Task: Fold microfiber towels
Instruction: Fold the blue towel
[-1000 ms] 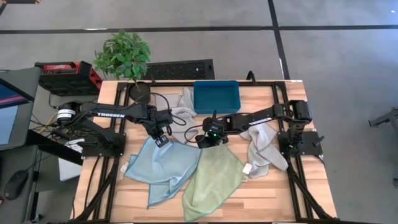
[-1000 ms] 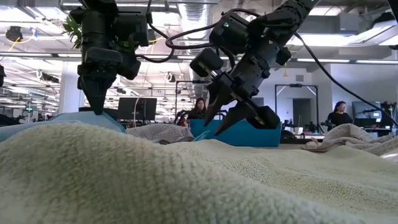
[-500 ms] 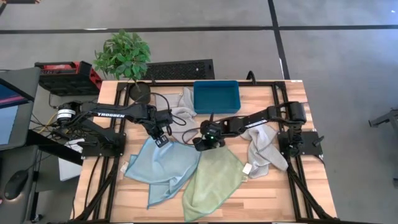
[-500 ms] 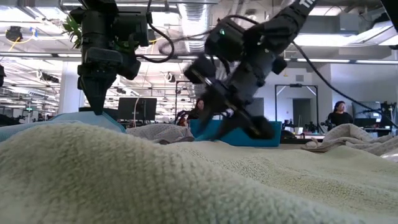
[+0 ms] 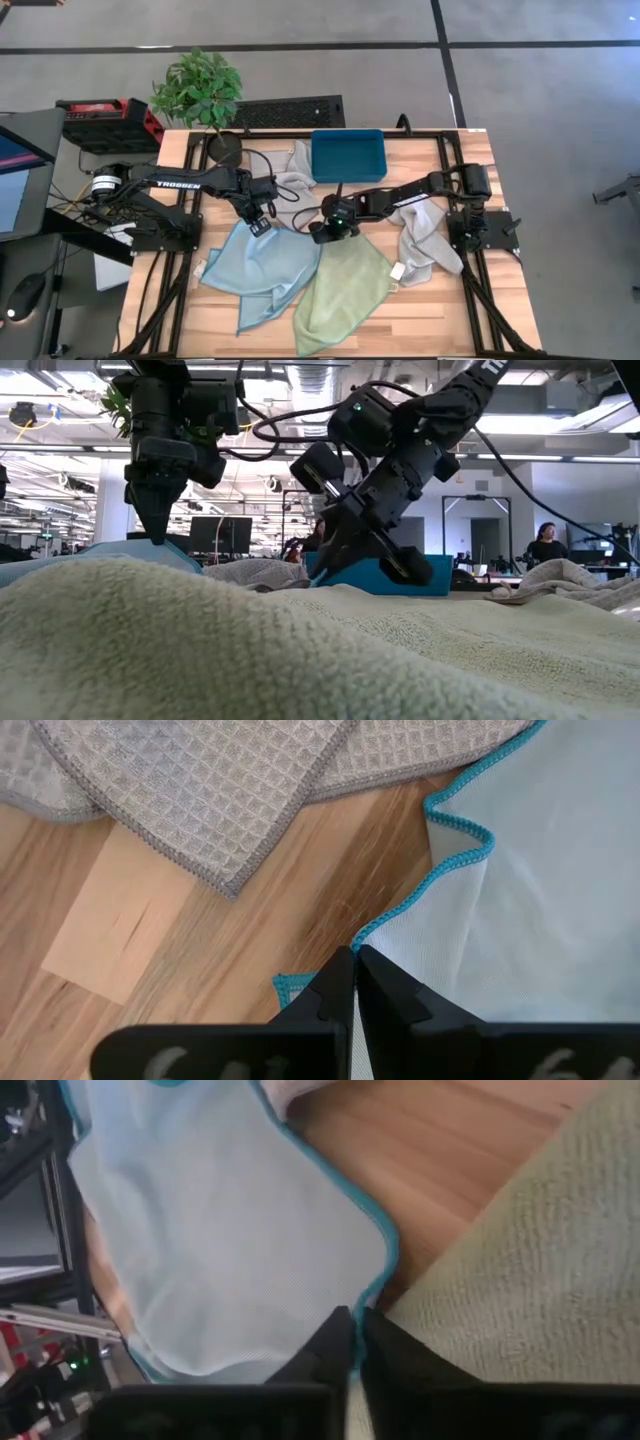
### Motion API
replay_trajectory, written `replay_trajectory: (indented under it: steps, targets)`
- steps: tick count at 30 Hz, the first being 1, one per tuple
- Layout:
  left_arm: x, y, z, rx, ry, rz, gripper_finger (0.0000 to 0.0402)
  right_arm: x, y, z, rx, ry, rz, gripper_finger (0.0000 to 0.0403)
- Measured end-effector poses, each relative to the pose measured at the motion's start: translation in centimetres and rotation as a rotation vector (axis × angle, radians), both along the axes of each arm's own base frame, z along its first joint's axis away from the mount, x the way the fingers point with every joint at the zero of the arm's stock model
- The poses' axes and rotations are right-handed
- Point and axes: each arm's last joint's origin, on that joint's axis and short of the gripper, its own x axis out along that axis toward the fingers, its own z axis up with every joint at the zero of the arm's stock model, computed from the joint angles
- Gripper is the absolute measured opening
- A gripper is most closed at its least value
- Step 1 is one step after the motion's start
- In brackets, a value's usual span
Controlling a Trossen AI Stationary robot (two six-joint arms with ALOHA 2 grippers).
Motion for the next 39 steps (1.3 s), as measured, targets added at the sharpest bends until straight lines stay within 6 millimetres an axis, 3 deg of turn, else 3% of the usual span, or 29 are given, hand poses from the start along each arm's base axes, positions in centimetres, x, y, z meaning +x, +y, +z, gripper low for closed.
replay_trajectory:
  steps: [2,11,18,24,31,39]
  targets:
    - [0.0,0.0,0.0,0.003,0.004,0.000,0.0000,0.2,0.2,0.2,-0.022,-0.030,0.006,0.0012]
    - [-1.5,-0.2,1.7,0.038,0.027,0.009,0.0000,-0.1,0.2,3.4,-0.086,-0.119,0.018,0.0008]
    - [-3.1,0.0,6.1,0.180,0.006,0.032,0.0000,-3.0,-0.7,8.0,-0.297,-0.083,-0.052,0.0005]
    - [-3.3,0.2,9.0,0.274,-0.041,0.044,0.0000,-5.7,-1.8,11.4,-0.418,-0.064,-0.100,0.0003]
    - [-3.4,0.5,13.6,0.409,-0.105,0.041,0.0000,-7.9,-3.4,15.4,-0.523,-0.160,-0.159,0.0003]
    - [-4.2,0.7,19.5,0.576,-0.195,0.064,0.0000,-9.0,-5.0,21.2,-0.698,-0.288,-0.193,0.0003]
